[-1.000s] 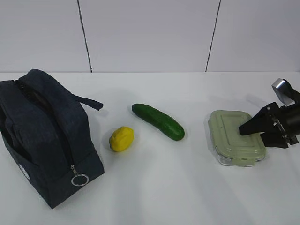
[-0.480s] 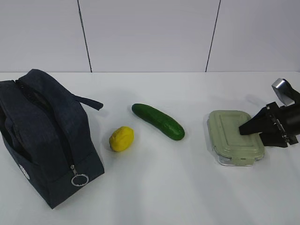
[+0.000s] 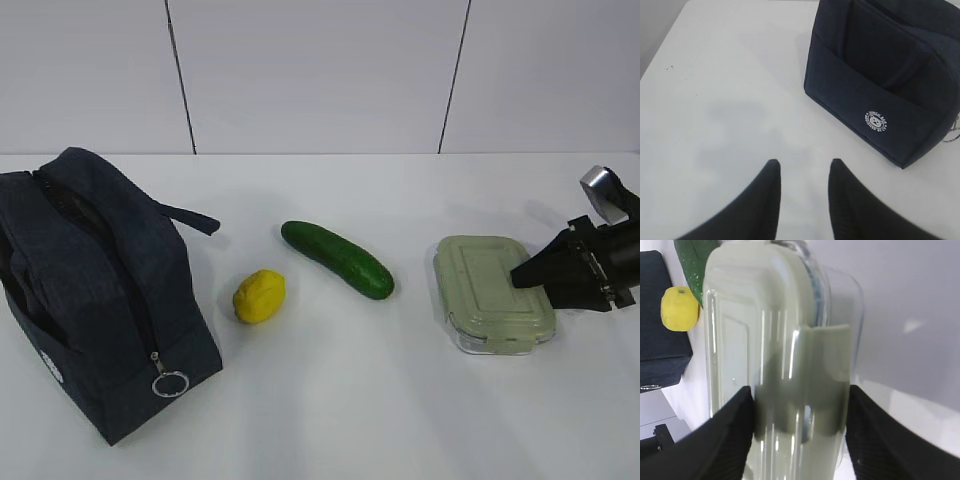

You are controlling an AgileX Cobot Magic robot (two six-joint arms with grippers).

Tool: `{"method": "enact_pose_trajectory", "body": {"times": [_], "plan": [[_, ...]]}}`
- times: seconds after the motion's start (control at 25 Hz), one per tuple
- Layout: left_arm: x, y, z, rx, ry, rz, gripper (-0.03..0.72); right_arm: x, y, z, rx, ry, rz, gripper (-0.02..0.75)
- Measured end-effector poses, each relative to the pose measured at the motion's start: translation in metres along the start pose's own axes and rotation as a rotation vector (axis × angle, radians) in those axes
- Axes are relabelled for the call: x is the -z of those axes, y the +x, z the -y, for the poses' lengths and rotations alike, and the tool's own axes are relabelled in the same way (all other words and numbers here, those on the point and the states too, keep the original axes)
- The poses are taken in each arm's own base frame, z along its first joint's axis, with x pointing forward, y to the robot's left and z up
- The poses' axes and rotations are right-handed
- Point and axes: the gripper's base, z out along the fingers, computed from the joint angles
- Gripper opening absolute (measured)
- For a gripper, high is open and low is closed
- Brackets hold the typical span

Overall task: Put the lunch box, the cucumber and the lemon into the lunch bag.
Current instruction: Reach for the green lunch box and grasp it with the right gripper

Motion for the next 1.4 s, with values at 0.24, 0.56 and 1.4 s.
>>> {"method": "enact_pose_trajectory", "body": {"times": [0.24,0.56,1.4], "plan": [[0.0,0.0,0.0,0.0,0.0,0.0,0.239,0.0,0.0,0.0,0.0,0.0,0.0,0.418],[0.0,0.0,0.0,0.0,0.0,0.0,0.239,0.0,0.0,0.0,0.0,0.0,0.0,0.416],[0.0,0.0,0.0,0.0,0.0,0.0,0.239,0.0,-0.0001,-0.0001,-0.01,-0.001,0.001,0.384]]}}
